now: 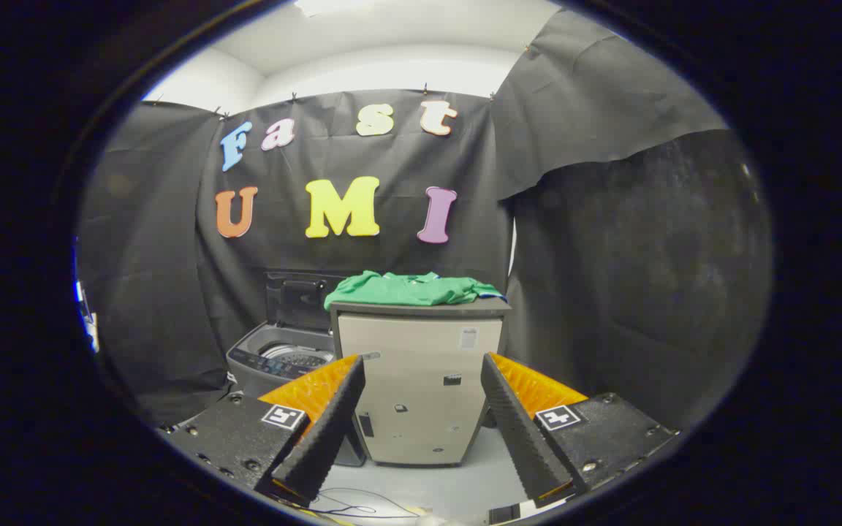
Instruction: Put the clothes into the washing machine and then close the washing machine lid.
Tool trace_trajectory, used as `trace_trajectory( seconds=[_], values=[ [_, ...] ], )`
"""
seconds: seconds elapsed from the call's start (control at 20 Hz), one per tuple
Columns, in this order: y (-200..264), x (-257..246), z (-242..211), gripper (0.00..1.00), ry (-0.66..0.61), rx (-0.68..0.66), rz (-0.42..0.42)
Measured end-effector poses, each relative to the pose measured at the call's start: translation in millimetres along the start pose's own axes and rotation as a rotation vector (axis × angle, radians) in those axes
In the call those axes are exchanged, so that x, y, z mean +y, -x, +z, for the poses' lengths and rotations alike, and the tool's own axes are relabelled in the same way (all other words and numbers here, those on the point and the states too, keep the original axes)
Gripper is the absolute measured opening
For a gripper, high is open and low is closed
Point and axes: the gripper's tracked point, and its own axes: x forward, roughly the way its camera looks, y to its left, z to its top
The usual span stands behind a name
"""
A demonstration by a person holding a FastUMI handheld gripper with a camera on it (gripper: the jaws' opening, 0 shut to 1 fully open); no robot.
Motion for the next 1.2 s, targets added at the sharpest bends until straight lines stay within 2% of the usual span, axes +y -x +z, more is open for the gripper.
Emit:
trace_trajectory(
  seconds=[0.2, 0.95, 1.2],
  values=[
    [6, -4, -16, 1.0, -0.002, 0.026, -0.023],
    [8, 0, -23, 1.0, 0.0, 0.04, -0.048],
    [6, 9, -5, 1.0, -0.009, 0.037, -0.049]
  ],
)
